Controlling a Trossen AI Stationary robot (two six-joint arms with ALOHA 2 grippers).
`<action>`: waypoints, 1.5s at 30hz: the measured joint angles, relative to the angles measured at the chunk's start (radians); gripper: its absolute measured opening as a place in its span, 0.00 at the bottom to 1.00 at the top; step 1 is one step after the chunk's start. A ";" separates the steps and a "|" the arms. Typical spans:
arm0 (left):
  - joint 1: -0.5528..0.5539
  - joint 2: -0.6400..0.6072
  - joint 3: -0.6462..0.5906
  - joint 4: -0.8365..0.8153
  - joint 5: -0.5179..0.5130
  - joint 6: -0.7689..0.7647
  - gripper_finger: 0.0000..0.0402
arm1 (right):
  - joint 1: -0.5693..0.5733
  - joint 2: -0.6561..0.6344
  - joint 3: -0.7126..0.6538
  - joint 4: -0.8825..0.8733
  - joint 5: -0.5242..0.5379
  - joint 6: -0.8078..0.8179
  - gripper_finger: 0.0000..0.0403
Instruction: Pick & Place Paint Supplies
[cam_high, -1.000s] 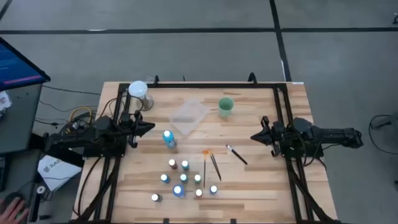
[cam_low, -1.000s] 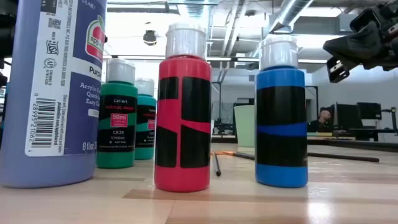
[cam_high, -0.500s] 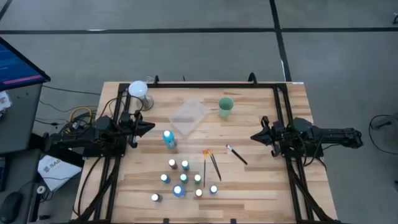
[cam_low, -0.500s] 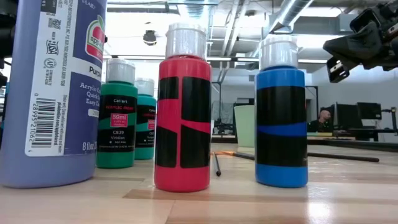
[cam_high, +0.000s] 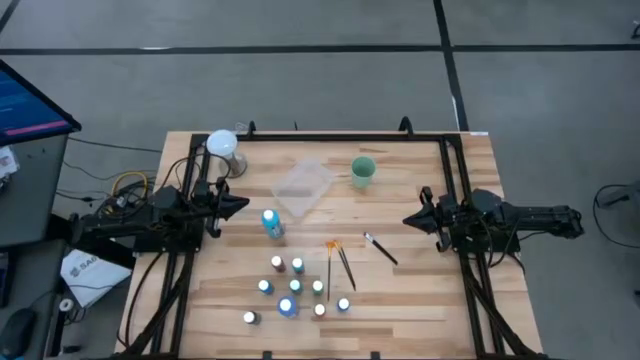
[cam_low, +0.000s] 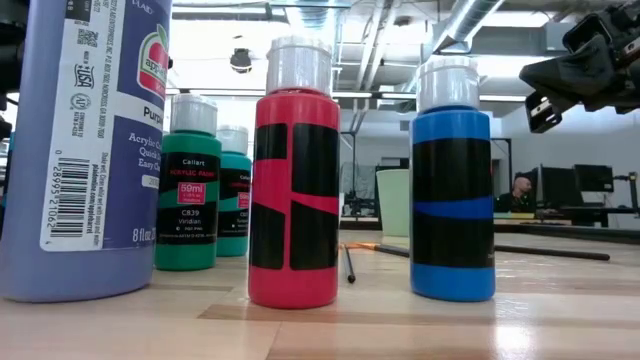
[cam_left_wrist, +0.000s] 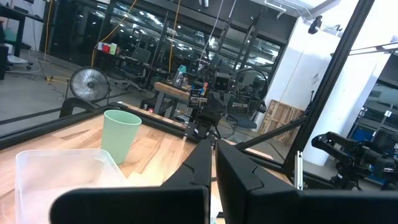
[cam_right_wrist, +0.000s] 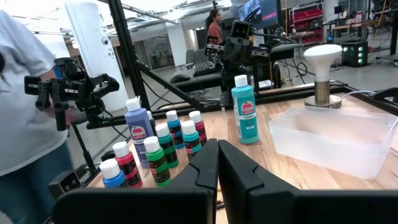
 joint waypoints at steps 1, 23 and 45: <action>0.000 0.000 0.000 0.000 0.000 0.000 0.01 | 0.000 0.000 0.000 0.000 0.000 0.000 0.01; 0.000 0.000 0.000 0.336 -0.033 -0.219 0.01 | 0.000 0.000 0.000 0.003 0.000 0.000 0.01; -0.017 0.492 0.368 0.715 -0.146 -0.327 0.14 | -0.001 0.000 0.001 0.211 0.000 0.217 0.01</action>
